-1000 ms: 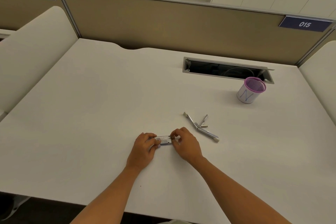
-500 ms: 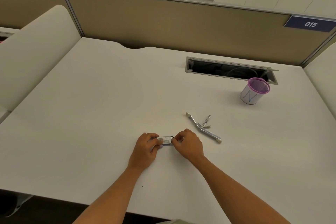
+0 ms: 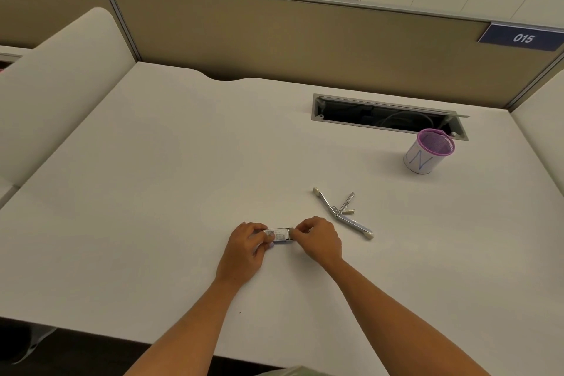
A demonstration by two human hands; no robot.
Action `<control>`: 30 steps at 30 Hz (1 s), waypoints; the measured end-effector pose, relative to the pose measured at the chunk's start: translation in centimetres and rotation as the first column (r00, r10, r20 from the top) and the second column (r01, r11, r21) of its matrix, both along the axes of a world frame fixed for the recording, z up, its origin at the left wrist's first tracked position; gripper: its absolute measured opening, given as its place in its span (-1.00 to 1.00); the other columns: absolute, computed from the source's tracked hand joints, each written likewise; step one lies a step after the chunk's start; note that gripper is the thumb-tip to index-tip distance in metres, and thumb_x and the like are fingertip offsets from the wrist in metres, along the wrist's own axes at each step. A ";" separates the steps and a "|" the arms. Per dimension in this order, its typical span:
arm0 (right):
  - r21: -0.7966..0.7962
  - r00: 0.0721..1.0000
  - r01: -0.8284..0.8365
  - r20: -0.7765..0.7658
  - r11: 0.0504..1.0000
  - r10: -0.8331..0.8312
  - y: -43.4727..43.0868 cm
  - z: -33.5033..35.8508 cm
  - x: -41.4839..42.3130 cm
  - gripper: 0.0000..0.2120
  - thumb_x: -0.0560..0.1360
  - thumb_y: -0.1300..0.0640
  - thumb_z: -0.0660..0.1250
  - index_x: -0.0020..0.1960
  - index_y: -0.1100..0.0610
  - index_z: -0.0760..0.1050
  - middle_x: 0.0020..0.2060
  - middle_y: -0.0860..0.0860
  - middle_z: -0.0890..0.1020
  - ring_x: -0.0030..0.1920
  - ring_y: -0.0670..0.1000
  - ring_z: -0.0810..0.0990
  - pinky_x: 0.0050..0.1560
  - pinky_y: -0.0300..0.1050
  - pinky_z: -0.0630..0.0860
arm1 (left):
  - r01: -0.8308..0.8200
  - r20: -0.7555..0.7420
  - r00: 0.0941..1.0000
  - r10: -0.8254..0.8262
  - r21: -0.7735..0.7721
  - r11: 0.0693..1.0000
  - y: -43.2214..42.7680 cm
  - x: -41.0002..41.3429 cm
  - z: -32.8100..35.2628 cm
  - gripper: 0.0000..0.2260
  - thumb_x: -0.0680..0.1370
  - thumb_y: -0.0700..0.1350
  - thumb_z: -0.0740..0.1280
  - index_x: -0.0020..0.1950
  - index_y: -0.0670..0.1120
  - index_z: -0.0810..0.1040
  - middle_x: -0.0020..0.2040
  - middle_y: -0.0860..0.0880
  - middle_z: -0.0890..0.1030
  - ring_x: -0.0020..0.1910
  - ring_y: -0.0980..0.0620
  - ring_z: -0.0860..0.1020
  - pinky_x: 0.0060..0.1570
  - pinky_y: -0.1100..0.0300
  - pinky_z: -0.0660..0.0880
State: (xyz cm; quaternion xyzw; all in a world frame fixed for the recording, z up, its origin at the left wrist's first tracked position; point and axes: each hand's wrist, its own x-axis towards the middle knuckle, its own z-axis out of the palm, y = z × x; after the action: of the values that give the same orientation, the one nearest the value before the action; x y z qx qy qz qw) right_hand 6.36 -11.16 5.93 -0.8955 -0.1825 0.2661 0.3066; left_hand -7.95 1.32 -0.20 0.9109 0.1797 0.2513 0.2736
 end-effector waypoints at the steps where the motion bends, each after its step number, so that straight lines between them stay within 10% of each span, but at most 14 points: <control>1: 0.024 0.999 0.022 -0.031 0.999 -0.021 0.0 0.0 0.1 -0.90 0.29 -0.05 0.38 -0.33 -0.05 0.60 -0.37 -0.16 0.62 -0.29 -0.08 0.58 -0.33 -0.23 0.39 | 0.001 -0.002 1.000 -0.001 0.000 1.000 0.0 0.0 0.0 -0.91 0.46 -0.15 0.43 -0.06 -0.11 0.66 -0.02 -0.08 0.63 -0.08 -0.06 0.56 -0.05 0.04 0.52; 19: -0.050 0.996 0.082 0.038 0.995 -0.080 -2.2 0.5 2.0 -0.80 0.40 -0.04 0.32 -0.37 -0.04 0.58 -0.41 -0.10 0.64 -0.26 -0.01 0.62 -0.30 -0.20 0.43 | -0.025 0.024 0.999 0.025 0.000 1.000 0.0 0.1 -0.1 -0.96 0.45 -0.16 0.44 -0.12 -0.10 0.66 -0.05 -0.06 0.62 -0.10 -0.05 0.56 -0.05 0.07 0.51; 30: 0.187 0.998 0.035 0.035 0.982 -0.042 -1.3 0.0 0.0 -0.86 0.44 0.21 0.35 -0.08 0.12 0.68 -0.23 0.00 0.70 -0.23 -0.05 0.63 -0.16 -0.24 0.51 | -0.020 0.017 1.000 0.020 0.013 1.000 0.0 0.1 0.0 -0.92 0.44 -0.19 0.47 -0.09 -0.09 0.66 -0.04 -0.06 0.62 -0.08 -0.03 0.56 -0.03 0.11 0.50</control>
State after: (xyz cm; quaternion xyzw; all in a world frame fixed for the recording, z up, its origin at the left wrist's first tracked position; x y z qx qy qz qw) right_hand 6.39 -12.47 5.97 -0.8712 -0.1950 0.2246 0.3905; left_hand -7.84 1.35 -0.18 0.9087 0.1849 0.2630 0.2664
